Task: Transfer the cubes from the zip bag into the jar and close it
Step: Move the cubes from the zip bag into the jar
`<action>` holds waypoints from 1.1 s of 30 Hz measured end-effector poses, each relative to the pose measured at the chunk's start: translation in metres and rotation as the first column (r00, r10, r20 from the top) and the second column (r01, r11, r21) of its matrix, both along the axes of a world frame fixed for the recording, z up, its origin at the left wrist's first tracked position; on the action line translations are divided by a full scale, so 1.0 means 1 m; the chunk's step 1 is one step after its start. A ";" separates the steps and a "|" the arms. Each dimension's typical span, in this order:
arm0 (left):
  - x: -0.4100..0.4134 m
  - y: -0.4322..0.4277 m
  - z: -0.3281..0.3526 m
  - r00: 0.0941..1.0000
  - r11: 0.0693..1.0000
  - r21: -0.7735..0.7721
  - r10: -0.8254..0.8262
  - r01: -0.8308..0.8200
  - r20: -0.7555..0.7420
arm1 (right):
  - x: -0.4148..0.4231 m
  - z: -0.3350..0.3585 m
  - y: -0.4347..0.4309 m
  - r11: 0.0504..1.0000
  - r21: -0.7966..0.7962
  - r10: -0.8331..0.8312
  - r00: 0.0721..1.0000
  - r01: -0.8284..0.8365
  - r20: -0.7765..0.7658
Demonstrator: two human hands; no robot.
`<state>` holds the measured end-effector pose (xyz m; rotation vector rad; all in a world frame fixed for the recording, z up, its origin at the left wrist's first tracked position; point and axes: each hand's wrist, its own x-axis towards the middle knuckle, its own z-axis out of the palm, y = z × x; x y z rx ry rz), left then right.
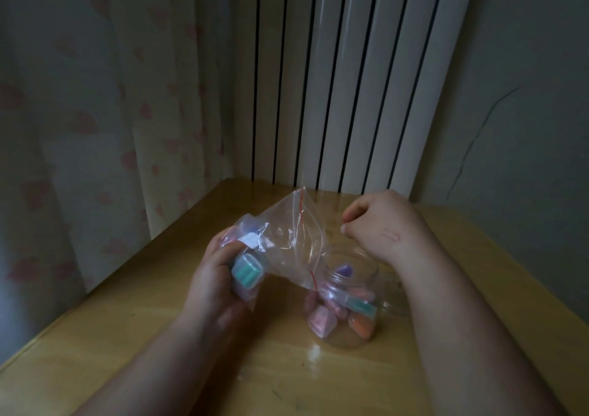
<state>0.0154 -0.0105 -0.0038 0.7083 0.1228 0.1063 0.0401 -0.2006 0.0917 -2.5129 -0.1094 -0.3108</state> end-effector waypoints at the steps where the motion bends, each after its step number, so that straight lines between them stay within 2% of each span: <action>1: 0.000 0.000 0.000 1.000 1.000 0.000 -0.001 0.001 -0.001 | 0.001 -0.002 0.001 1.000 0.012 0.015 0.999 -0.016 0.039; 5: 0.000 0.001 0.002 1.000 1.000 -0.002 0.005 -0.005 0.002 | -0.002 -0.003 0.009 0.988 0.074 0.131 0.988 -0.137 0.084; 10: 0.001 0.000 0.004 1.000 1.000 0.014 0.012 -0.012 0.010 | -0.014 -0.008 0.031 0.948 0.100 0.301 0.953 -0.301 0.023; 14: 0.000 0.002 0.004 0.999 0.999 0.031 -0.011 0.010 0.032 | -0.017 -0.016 0.043 0.920 0.149 0.368 0.930 -0.362 -0.015; 17: -0.001 0.004 0.002 0.998 0.998 0.056 -0.046 0.043 0.053 | -0.012 -0.022 0.049 0.932 0.096 0.346 0.937 -0.349 0.044; 24: 0.000 0.003 0.003 0.993 0.993 0.077 -0.094 0.089 0.064 | -0.010 -0.033 0.057 0.947 0.110 0.294 0.952 -0.302 0.084; 33: 0.000 0.001 0.000 0.987 0.988 0.109 -0.122 0.111 0.105 | -0.011 -0.035 0.057 0.960 0.095 0.262 0.964 -0.265 0.050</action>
